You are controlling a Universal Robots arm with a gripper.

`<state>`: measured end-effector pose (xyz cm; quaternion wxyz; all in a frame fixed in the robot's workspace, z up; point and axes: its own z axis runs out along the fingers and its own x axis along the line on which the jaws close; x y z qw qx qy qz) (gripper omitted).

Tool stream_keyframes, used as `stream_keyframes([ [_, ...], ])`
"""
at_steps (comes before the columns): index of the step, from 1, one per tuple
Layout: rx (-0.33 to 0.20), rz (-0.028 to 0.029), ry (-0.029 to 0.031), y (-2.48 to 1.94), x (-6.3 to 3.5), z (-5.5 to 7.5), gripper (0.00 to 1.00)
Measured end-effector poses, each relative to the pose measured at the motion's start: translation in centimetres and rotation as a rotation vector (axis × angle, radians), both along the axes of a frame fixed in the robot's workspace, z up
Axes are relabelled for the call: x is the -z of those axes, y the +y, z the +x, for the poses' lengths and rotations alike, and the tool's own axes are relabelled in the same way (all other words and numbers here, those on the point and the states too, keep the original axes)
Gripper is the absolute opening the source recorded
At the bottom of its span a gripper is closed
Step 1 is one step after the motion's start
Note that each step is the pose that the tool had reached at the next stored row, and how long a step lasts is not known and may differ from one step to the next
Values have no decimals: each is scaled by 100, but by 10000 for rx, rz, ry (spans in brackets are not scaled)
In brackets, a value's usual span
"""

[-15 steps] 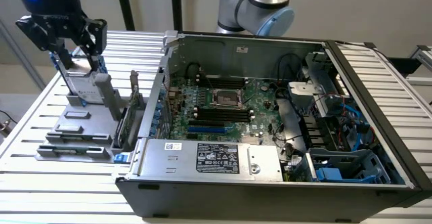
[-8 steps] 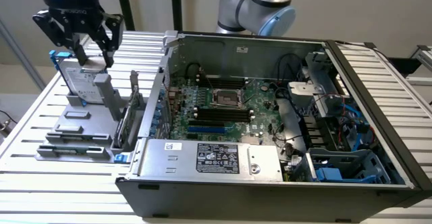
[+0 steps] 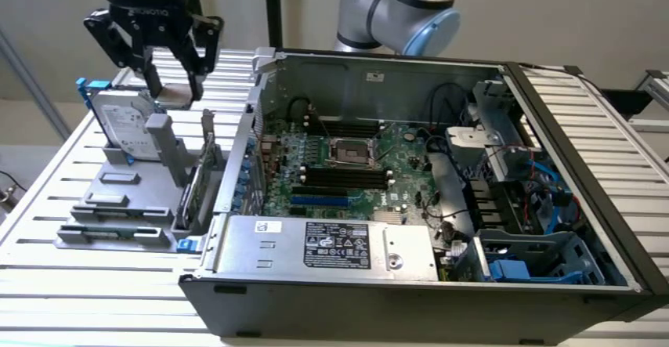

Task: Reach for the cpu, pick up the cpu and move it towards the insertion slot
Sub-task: 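Pick up the cpu and move it towards the insertion slot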

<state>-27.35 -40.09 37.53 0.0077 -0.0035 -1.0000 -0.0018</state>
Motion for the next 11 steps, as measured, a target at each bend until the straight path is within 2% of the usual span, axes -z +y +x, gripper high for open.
stream_keyframes([
  [11,-1,60,-1,1,-87,501,55],
])
